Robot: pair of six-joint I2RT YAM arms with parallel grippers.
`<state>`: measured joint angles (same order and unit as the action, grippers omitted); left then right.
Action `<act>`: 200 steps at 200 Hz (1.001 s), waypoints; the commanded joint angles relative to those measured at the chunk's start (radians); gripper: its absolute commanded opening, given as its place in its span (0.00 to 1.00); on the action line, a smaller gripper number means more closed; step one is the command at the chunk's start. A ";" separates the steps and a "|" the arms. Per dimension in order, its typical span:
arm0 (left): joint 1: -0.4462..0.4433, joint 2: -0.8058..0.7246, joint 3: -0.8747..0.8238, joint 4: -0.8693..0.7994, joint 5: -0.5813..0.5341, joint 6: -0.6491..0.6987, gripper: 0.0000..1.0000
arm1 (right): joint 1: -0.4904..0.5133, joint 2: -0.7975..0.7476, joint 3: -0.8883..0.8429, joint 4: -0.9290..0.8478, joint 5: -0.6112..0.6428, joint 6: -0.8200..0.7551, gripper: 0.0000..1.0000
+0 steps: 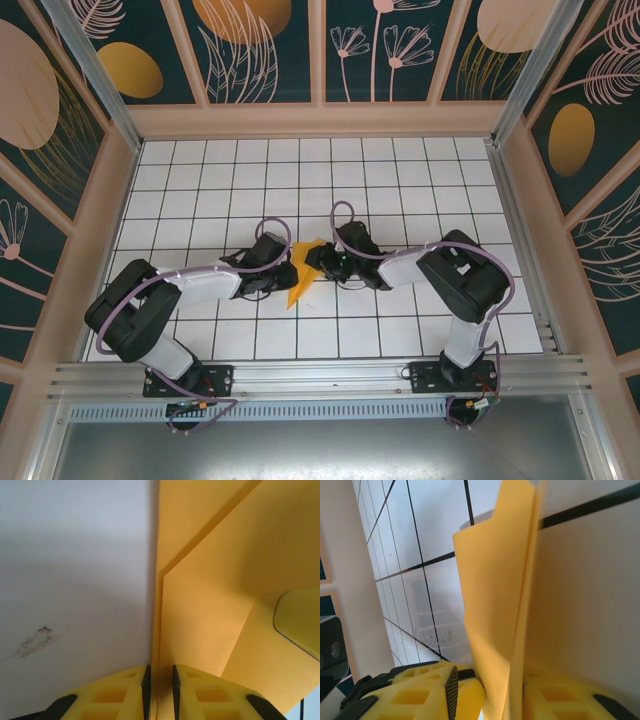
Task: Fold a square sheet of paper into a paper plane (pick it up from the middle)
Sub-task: Turn over the paper at the center of the table.
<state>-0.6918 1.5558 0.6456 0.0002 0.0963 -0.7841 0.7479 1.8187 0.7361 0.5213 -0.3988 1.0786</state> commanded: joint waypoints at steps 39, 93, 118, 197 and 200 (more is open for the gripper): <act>-0.006 -0.002 -0.013 0.044 0.051 -0.023 0.21 | 0.005 0.057 0.061 0.036 -0.038 -0.074 0.33; -0.007 -0.028 -0.023 0.044 0.049 -0.025 0.21 | 0.008 0.060 0.097 -0.025 -0.025 -0.133 0.18; -0.007 -0.091 -0.038 0.042 0.029 -0.033 0.24 | 0.008 0.015 0.133 -0.135 0.001 -0.212 0.13; -0.006 -0.498 -0.154 -0.057 -0.235 -0.086 0.38 | 0.034 -0.189 0.391 -0.907 0.528 -0.509 0.13; -0.006 -0.514 -0.160 -0.060 -0.246 -0.087 0.38 | 0.040 -0.187 0.412 -0.954 0.583 -0.509 0.13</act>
<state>-0.6937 1.1408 0.5323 -0.0002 -0.0185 -0.8433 0.7574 1.6749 1.0309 -0.0631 -0.1555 0.6804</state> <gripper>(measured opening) 0.367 0.124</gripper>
